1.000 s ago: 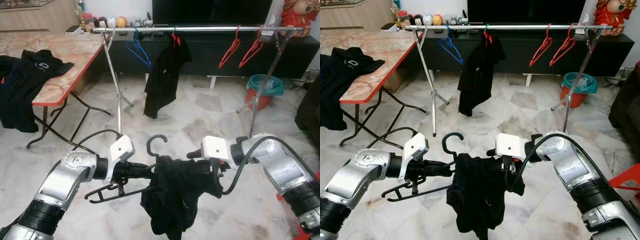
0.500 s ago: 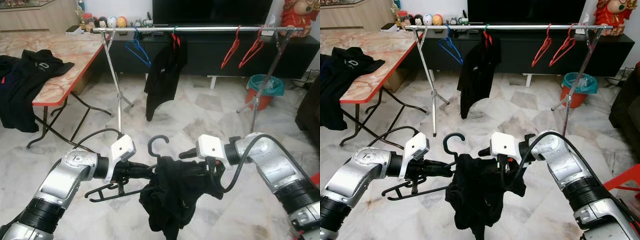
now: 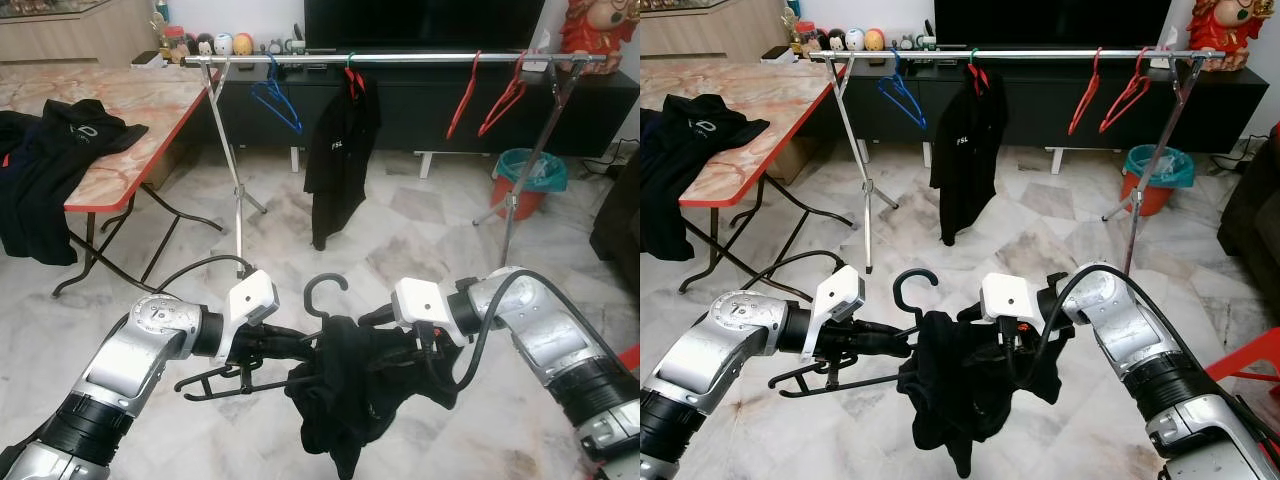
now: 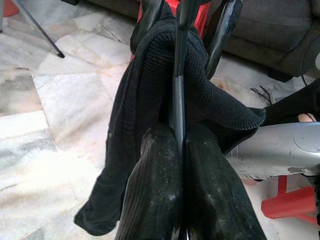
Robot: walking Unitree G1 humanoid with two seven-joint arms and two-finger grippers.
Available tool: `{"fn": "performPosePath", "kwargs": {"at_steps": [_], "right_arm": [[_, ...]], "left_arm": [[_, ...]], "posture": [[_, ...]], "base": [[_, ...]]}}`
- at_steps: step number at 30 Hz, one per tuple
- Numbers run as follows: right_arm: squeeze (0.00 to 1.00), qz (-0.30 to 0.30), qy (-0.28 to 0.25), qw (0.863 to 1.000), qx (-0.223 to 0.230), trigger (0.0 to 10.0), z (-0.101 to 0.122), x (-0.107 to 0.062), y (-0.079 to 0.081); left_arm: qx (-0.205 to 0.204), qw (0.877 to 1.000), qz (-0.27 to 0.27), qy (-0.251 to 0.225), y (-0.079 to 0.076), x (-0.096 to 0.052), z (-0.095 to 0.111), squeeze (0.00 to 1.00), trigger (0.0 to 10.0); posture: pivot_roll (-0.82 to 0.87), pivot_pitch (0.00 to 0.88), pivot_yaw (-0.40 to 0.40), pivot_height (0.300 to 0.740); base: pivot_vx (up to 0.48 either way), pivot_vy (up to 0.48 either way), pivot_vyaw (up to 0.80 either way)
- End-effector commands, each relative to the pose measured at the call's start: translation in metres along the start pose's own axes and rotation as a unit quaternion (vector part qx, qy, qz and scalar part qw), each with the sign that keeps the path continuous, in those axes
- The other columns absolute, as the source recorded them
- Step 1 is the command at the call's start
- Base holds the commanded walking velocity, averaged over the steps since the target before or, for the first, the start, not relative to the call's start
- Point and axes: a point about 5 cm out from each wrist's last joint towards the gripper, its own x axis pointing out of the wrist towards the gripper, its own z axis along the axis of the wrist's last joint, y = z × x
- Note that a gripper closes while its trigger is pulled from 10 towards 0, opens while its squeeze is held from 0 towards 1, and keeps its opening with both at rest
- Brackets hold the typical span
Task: Hang hanger
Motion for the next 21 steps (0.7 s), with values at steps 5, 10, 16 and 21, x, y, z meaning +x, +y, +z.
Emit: {"fn": "performPosePath", "kwargs": {"at_steps": [5, 10, 16, 21], "right_arm": [[0.0, 0.014, 0.004, 1.0, -0.01, 10.0, 0.0045, 0.0033, -0.0015], [0.0, 0.021, 0.007, 1.0, 0.001, 0.0, 0.0014, 0.0028, 0.0003], [0.0, 0.033, 0.007, 0.999, 0.004, 0.0, 0.0003, 0.0038, 0.0034], [0.0, 0.031, 0.006, 0.999, 0.005, 0.0, 0.0003, 0.0046, 0.0031]], "left_arm": [[0.041, 0.999, -0.014, -0.014, -0.0007, -0.0017, 0.0173, 0.0, 10.0], [0.046, 0.999, -0.015, -0.016, -0.0009, -0.001, 0.02, 0.0, 10.0], [0.052, 0.998, -0.017, -0.019, -0.001, -0.0007, 0.0216, 0.0, 10.0], [0.054, 0.998, -0.018, -0.02, -0.0007, 0.0005, 0.0233, 0.0, 10.0]], "posture": [[-0.04, 0.0, 0.0, 0.719], [-0.04, 0.0, 0.001, 0.719], [-0.04, 0.0, 0.002, 0.719], [-0.04, 0.0, 0.003, 0.719]], "base": [[0.0, 0.0, 0.0], [0.0, 0.0, 0.0], [0.0, 0.0, 0.0], [0.0, 0.0, 0.0]]}}
